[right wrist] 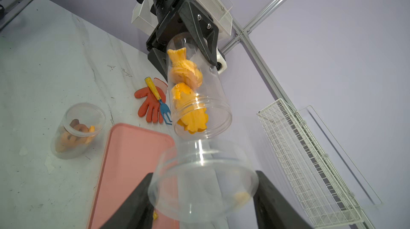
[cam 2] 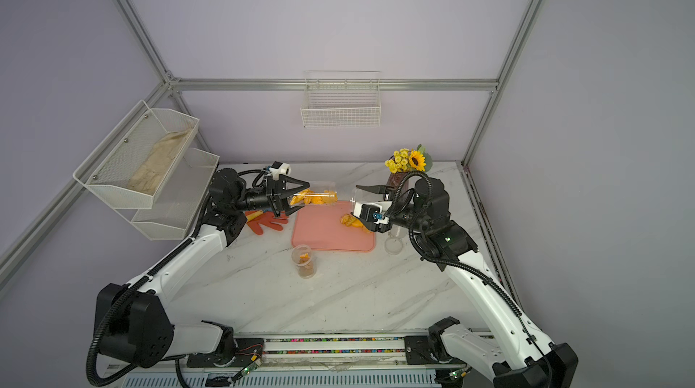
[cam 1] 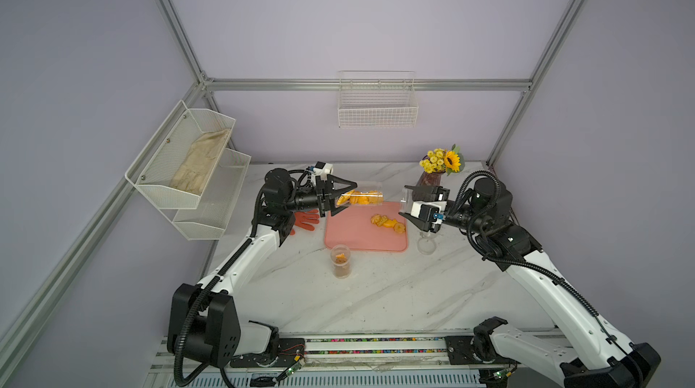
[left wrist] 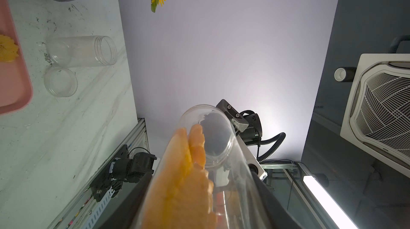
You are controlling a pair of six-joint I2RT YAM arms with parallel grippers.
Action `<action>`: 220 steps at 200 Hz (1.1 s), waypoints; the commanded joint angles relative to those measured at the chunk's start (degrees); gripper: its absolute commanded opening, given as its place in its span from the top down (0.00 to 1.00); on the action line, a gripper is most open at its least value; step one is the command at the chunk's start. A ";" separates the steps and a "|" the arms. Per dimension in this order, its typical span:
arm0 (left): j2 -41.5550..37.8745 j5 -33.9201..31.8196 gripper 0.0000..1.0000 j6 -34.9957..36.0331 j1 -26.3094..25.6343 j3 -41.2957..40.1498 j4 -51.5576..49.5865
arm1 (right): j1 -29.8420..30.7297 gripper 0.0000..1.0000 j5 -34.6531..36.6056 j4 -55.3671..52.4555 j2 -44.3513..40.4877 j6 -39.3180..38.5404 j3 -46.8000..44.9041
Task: Pour the cookies out of the jar
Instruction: Place the lid at the center of the board.
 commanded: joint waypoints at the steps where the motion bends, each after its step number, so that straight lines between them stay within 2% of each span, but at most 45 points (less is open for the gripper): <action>1: -0.22 -0.15 0.39 -0.66 -0.11 1.55 2.05 | 0.39 0.38 0.44 -2.13 0.19 -0.34 1.14; 18: -0.21 -0.09 0.40 -0.63 -0.17 1.98 2.09 | 0.46 0.37 0.15 -4.27 -0.08 5.80 1.73; 31: -0.15 0.00 0.40 -0.49 -0.14 2.25 2.19 | 0.39 0.37 0.57 -5.25 -1.17 13.93 1.14; 55: -0.13 -0.18 0.40 0.10 -0.10 2.28 2.00 | 0.64 0.36 -0.20 -6.97 -6.88 25.97 -3.44; 76: -0.24 -0.19 0.40 0.52 -0.15 2.17 1.78 | 0.76 0.36 -0.69 -13.96 -11.51 29.84 -6.76; 116: -0.37 -0.22 0.39 0.87 -0.15 2.15 1.93 | 1.29 0.36 0.66 -29.57 -12.40 26.90 -9.27; 154: -1.65 -0.25 0.39 1.80 -0.12 0.82 0.64 | 4.04 0.37 6.09 -40.02 -2.99 23.11 -8.21; 181: -2.83 -0.19 0.38 4.58 -0.11 0.06 -2.96 | 9.22 0.35 12.01 -41.34 1.90 23.54 -8.12; 220: -3.38 -0.19 0.38 7.73 0.18 -0.14 -6.68 | 12.46 0.35 17.71 -40.01 6.74 27.52 -8.85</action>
